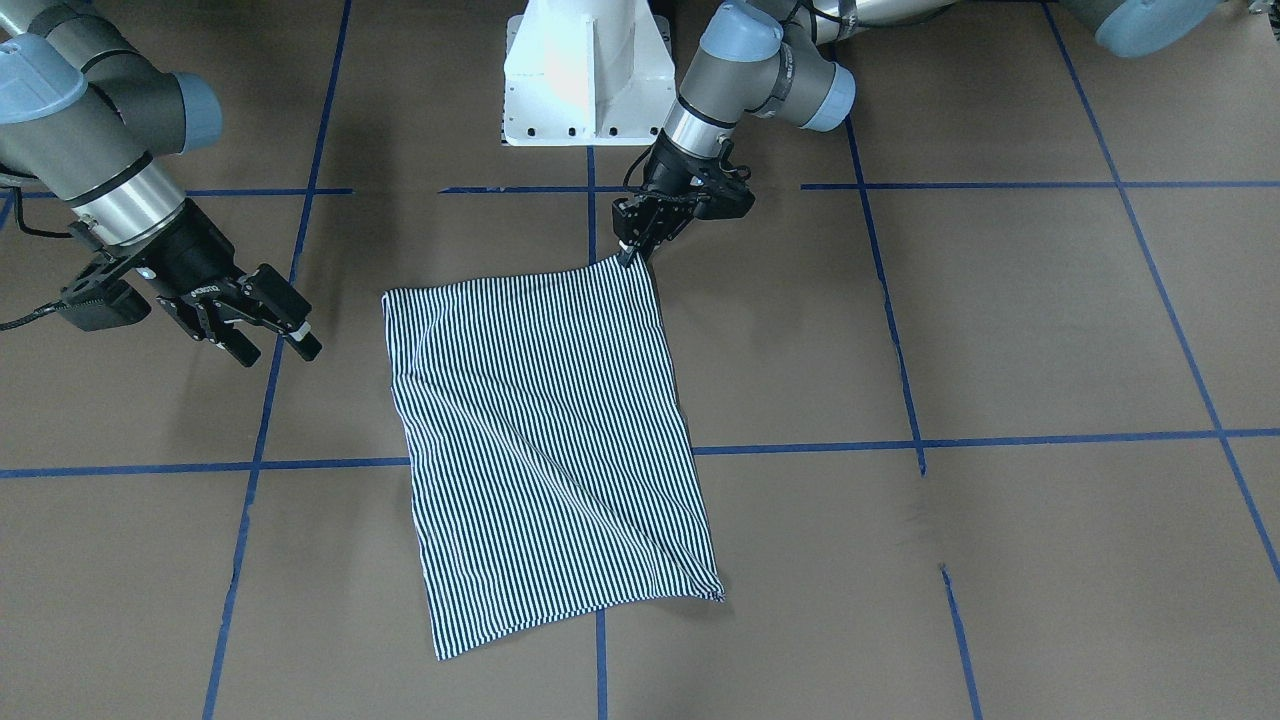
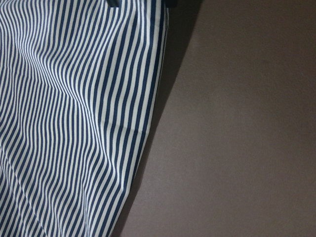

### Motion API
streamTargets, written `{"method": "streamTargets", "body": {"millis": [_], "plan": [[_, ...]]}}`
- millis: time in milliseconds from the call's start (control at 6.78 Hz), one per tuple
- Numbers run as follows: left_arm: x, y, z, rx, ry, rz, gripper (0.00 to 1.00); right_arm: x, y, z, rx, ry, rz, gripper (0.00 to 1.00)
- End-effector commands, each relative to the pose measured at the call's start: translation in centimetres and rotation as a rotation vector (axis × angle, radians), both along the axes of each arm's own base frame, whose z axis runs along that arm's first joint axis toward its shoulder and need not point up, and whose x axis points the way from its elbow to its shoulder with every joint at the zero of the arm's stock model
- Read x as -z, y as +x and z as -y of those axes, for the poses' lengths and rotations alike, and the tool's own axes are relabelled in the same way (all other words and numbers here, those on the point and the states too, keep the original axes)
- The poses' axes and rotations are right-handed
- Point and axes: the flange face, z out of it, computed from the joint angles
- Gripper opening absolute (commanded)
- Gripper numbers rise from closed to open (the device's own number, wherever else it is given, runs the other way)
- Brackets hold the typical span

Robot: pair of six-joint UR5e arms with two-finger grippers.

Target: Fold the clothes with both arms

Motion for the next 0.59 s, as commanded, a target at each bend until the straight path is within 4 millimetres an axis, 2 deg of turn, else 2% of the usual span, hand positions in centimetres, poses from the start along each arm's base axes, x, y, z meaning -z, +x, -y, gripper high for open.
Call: {"method": "streamTargets", "body": {"millis": [0, 295, 442], "plan": [[-0.2, 0.0, 0.0, -0.005, 0.011, 0.007, 0.00, 0.0, 0.0, 0.0, -0.001, 0.000, 0.000, 1.00], [0.0, -0.1, 0.1, -0.002, 0.012, 0.005, 0.00, 0.5, -0.9, -0.6, -0.014, -0.030, 0.020, 0.96], [0.2, -0.1, 0.1, 0.000, 0.014, 0.002, 0.00, 1.7, -3.4, -2.3, -0.065, -0.133, 0.072, 0.87]]}}
